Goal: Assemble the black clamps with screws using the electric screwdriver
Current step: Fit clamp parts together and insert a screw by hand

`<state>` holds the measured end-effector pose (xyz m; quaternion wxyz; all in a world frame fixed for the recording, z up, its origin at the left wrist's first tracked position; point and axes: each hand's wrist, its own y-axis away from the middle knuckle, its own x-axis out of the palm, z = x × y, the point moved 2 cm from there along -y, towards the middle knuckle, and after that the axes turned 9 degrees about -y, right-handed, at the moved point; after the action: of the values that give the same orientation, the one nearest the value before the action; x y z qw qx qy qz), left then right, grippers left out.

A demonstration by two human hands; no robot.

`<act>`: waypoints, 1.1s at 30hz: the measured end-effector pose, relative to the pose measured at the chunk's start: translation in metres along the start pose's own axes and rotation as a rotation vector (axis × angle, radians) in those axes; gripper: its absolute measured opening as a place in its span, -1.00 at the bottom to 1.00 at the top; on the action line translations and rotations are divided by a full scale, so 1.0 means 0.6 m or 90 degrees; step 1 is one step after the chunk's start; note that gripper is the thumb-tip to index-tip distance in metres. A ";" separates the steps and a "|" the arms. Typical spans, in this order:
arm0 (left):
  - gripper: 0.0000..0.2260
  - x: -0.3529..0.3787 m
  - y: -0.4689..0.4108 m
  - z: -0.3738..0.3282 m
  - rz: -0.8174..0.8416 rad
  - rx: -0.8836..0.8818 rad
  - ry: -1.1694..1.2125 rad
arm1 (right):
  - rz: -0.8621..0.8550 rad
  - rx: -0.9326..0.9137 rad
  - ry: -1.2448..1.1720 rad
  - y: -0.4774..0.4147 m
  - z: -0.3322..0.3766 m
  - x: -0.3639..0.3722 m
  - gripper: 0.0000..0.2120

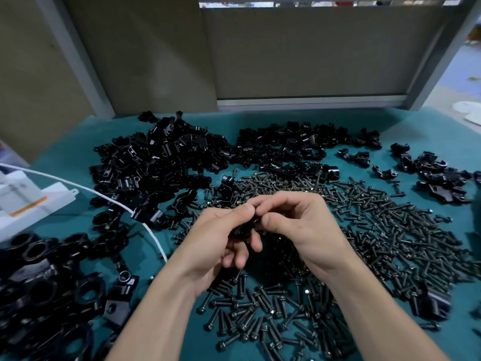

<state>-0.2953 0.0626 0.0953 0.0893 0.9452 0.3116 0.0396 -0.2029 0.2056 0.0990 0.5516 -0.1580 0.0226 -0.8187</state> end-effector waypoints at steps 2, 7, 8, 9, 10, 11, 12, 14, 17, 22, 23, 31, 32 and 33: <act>-0.66 -0.002 -0.004 -0.001 -0.069 -0.023 -0.022 | -0.049 -0.001 0.116 0.000 -0.005 0.001 -0.79; -0.55 0.000 -0.007 -0.005 -0.211 -0.004 -0.089 | -0.039 0.013 0.211 0.005 -0.008 0.018 -0.81; -0.53 -0.001 -0.006 -0.008 -0.223 0.003 -0.092 | -0.047 0.005 0.233 0.006 -0.009 0.020 -0.77; -0.51 -0.003 -0.006 -0.009 -0.224 0.012 -0.096 | -0.057 -0.007 0.256 0.007 -0.010 0.022 -0.77; -0.50 -0.005 -0.005 -0.010 -0.215 0.018 -0.096 | -0.066 -0.019 0.266 0.008 -0.010 0.024 -0.80; -0.50 -0.007 -0.003 -0.012 -0.197 0.019 -0.091 | -0.073 -0.028 0.260 0.008 -0.011 0.026 -0.84; -0.51 -0.010 -0.001 -0.014 -0.174 0.014 -0.078 | -0.075 -0.032 0.245 0.008 -0.010 0.028 -0.87; -0.55 -0.017 0.002 -0.013 -0.128 -0.004 -0.036 | -0.074 -0.036 0.231 0.007 -0.009 0.028 -0.91; -0.71 -0.022 0.004 -0.006 -0.089 -0.040 0.051 | -0.082 -0.043 0.246 0.009 -0.006 0.031 -0.86; -0.64 -0.029 -0.008 -0.003 -0.168 -0.050 0.233 | -0.154 0.000 0.554 0.018 -0.006 0.031 -0.60; -0.64 -0.033 -0.009 -0.003 -0.187 -0.058 0.244 | -0.130 0.025 0.625 0.022 -0.002 0.037 -0.64; -0.70 -0.038 -0.009 0.000 -0.281 -0.081 0.209 | -0.024 0.085 0.664 0.040 -0.004 0.081 -0.68; -0.74 -0.036 -0.009 -0.001 -0.287 -0.077 0.222 | -0.054 0.085 0.599 0.040 -0.001 0.074 -0.61; -0.79 -0.035 -0.009 -0.002 -0.289 -0.074 0.237 | -0.084 0.072 0.534 0.039 0.001 0.066 -0.57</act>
<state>-0.3157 0.0546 0.0950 0.0911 0.8213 0.5231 0.2088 -0.1950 0.1605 0.1040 0.4489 0.2178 0.1895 -0.8457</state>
